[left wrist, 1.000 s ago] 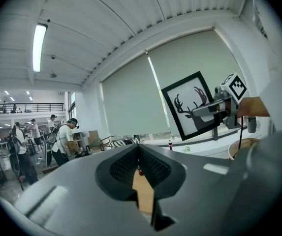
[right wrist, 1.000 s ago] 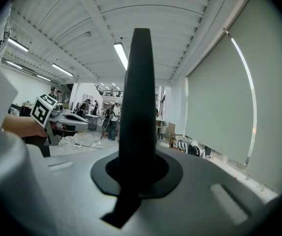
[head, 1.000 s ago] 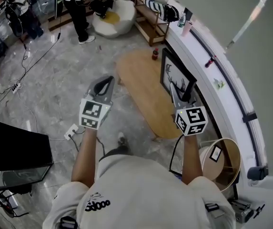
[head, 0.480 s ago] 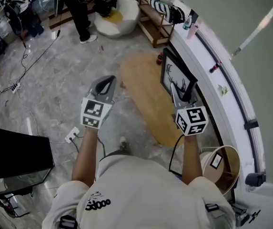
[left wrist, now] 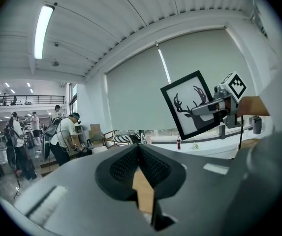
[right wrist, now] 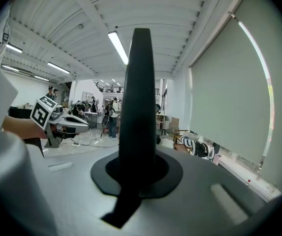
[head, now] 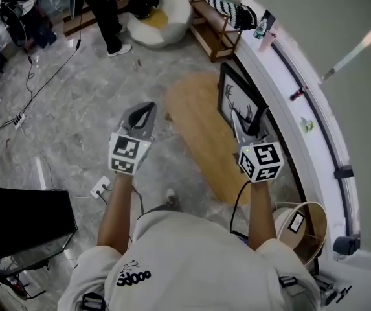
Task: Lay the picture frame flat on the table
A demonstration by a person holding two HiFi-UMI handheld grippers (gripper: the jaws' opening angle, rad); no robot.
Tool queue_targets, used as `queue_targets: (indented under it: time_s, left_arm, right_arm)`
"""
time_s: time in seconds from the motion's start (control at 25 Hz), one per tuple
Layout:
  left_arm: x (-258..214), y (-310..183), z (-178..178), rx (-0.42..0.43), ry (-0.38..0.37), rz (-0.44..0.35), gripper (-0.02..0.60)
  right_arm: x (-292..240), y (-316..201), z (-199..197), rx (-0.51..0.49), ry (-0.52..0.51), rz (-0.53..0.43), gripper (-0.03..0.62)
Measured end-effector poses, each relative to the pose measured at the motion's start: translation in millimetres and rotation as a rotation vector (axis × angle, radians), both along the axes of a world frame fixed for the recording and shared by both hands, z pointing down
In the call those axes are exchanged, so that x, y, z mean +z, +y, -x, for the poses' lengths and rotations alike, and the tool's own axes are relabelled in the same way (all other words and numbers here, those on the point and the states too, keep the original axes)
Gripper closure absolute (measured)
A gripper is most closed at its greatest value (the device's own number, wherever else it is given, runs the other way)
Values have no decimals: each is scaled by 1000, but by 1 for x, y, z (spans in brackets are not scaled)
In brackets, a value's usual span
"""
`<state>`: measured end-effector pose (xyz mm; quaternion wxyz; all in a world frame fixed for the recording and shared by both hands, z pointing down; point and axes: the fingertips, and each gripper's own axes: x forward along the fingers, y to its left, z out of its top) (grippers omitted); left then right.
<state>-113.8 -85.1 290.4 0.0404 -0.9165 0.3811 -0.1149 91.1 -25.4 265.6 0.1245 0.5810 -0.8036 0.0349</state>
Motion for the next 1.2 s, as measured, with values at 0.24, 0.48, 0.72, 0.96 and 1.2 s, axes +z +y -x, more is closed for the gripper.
queue_targets:
  time_s: [0.24,0.48,0.72,0.96,1.2]
  left_arm:
    - [15,-35,3,20,0,22,572]
    - [28,-51,5,39,0,28,572]
    - [37,-56,-4,63,-6,50,572]
    - [46,-61,-13,67,-20,64,572]
    - [56,-85,-22,65,-34,74,572]
  right_arm:
    - [14,-31,4,23,0,29,580]
    - [26,-43,5,58,-14,50,580]
    - [38,-44,1,76,-28,76,580]
    - [54,-52,-8,82,-37,102,580]
    - [72,-80,-16,73,-44,133,580]
